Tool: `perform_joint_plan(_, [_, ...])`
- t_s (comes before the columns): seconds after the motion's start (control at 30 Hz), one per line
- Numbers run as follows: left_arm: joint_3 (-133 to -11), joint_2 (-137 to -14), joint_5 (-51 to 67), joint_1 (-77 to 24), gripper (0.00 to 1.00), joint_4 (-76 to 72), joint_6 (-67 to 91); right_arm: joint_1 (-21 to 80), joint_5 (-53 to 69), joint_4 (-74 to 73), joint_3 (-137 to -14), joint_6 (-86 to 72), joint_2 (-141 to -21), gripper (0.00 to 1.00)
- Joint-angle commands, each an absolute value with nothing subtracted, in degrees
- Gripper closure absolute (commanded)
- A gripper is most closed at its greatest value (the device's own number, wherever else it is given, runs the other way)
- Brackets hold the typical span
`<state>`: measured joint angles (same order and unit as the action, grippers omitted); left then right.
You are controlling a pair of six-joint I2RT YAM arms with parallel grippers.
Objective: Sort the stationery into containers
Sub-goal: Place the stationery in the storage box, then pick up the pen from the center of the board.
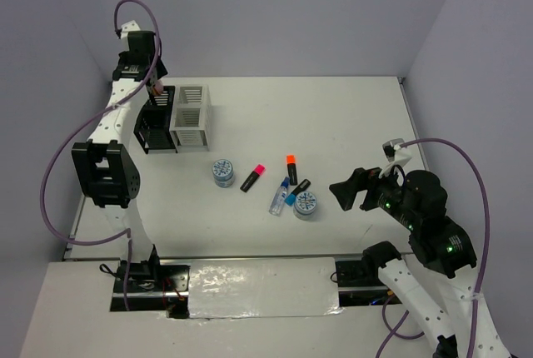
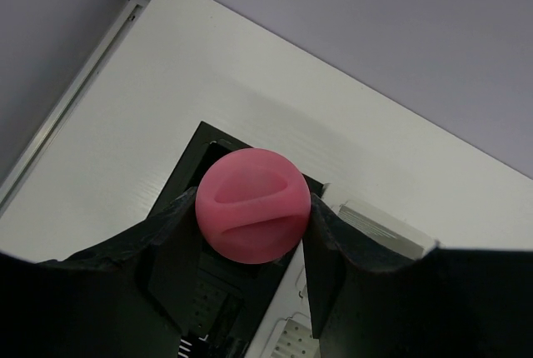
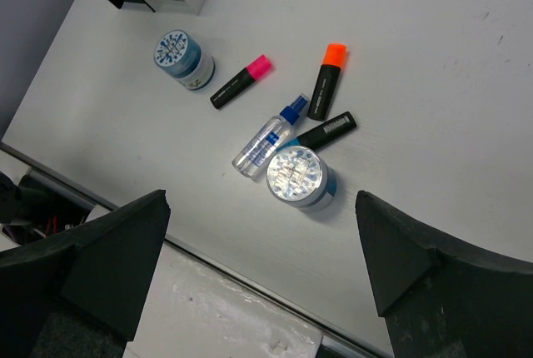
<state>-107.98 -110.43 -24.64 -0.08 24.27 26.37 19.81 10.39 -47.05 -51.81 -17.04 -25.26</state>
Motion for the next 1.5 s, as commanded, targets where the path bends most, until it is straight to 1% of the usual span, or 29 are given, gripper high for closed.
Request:
perform_joint_plan(0.0, [-108.2,-107.5,-24.3,-0.2,0.72,22.4,27.4,19.6,11.2,-44.1,-51.5,-16.3,-25.3,0.00])
perform_joint_plan(0.13, [-106.4,-106.6,-24.3,-0.2,0.57,21.9,27.8,19.5,11.3,-44.1,-51.5,-16.4,-25.5,0.00])
perform_joint_plan(0.17, [-106.2,-106.4,-24.3,-0.2,0.52,21.7,27.8,19.5,11.3,-44.0,-51.6,-16.5,-25.6,0.00])
perform_joint_plan(0.2, [-105.9,-106.3,-24.4,-0.2,0.50,21.7,27.9,19.6,11.3,-43.9,-51.6,-16.5,-25.6,0.00])
perform_joint_plan(0.27, [-105.7,-105.9,-25.7,-0.2,0.50,22.5,28.2,19.5,11.3,-44.0,-51.7,-16.4,-25.7,0.00])
perform_joint_plan(0.33, [-105.4,-105.5,-26.3,-0.3,0.45,22.5,28.2,19.5,11.3,-43.9,-51.6,-16.4,-25.7,0.00])
perform_joint_plan(0.37, [-105.3,-105.2,-26.5,-0.2,0.34,22.6,28.4,19.6,11.3,-43.9,-51.6,-16.5,-25.6,0.00])
perform_joint_plan(0.43, [-105.3,-105.0,-26.9,-0.2,0.19,23.1,28.7,19.5,11.4,-43.9,-51.5,-16.5,-25.6,0.00])
perform_joint_plan(0.47, [-105.3,-104.9,-27.1,-0.2,0.03,23.4,28.9,19.5,11.4,-43.9,-51.4,-16.6,-25.5,0.00])
perform_joint_plan(0.5, [-105.3,-104.8,-27.0,-0.2,0.01,23.5,28.9,19.5,11.6,-43.9,-51.4,-16.6,-25.5,0.00])
perform_joint_plan(0.7, [-107.8,-103.6,-24.8,-0.2,0.01,26.4,29.7,19.5,11.4,-44.1,-51.5,-16.5,-25.2,0.00])
perform_joint_plan(0.8, [-106.9,-99.7,-21.3,-0.4,0.01,26.4,30.1,19.5,11.4,-43.6,-51.1,-16.8,-25.3,0.00])
perform_joint_plan(0.9, [-103.3,-94.1,-17.0,-2.6,0.01,27.2,30.0,19.6,12.3,-42.4,-50.0,-17.5,-25.6,0.00])
perform_joint_plan(0.97, [-98.5,-89.0,-15.0,-4.6,0.01,27.8,30.1,19.6,12.7,-41.0,-48.9,-18.0,-25.9,0.00])
perform_joint_plan(1.0, [-93.4,-87.0,-13.2,-7.4,0.01,27.4,29.9,19.6,12.7,-40.6,-48.5,-18.7,-26.1,0.00])
perform_joint_plan(1.07, [-87.6,-81.2,-13.2,-10.9,0.01,25.4,29.8,19.5,13.0,-40.0,-47.9,-19.3,-27.3,0.00])
perform_joint_plan(1.1, [-82.7,-78.2,-13.7,-14.9,0.01,25.1,30.0,19.6,12.8,-40.0,-47.7,-20.0,-27.9,0.00])
perform_joint_plan(1.13, [-80.4,-76.8,-13.1,-19.2,0.01,24.2,29.9,19.6,12.1,-40.3,-47.7,-20.3,-28.9,0.00])
perform_joint_plan(1.2, [-75.9,-75.2,-10.6,-24.0,0.01,22.5,27.8,19.6,11.4,-40.3,-47.7,-21.1,-30.0,0.00])
perform_joint_plan(1.27, [-74.7,-75.8,-9.2,-30.5,0.01,21.4,25.4,19.8,10.7,-40.3,-47.8,-21.6,-30.8,0.00])
perform_joint_plan(1.37, [-73.7,-80.2,-4.1,-35.2,0.01,20.0,19.9,20.0,10.4,-39.8,-47.8,-22.6,-30.3,0.00])
perform_joint_plan(1.47, [-73.7,-83.7,-3.9,-38.4,0.03,20.8,19.5,20.0,9.4,-40.3,-48.0,-22.9,-29.8,0.00])
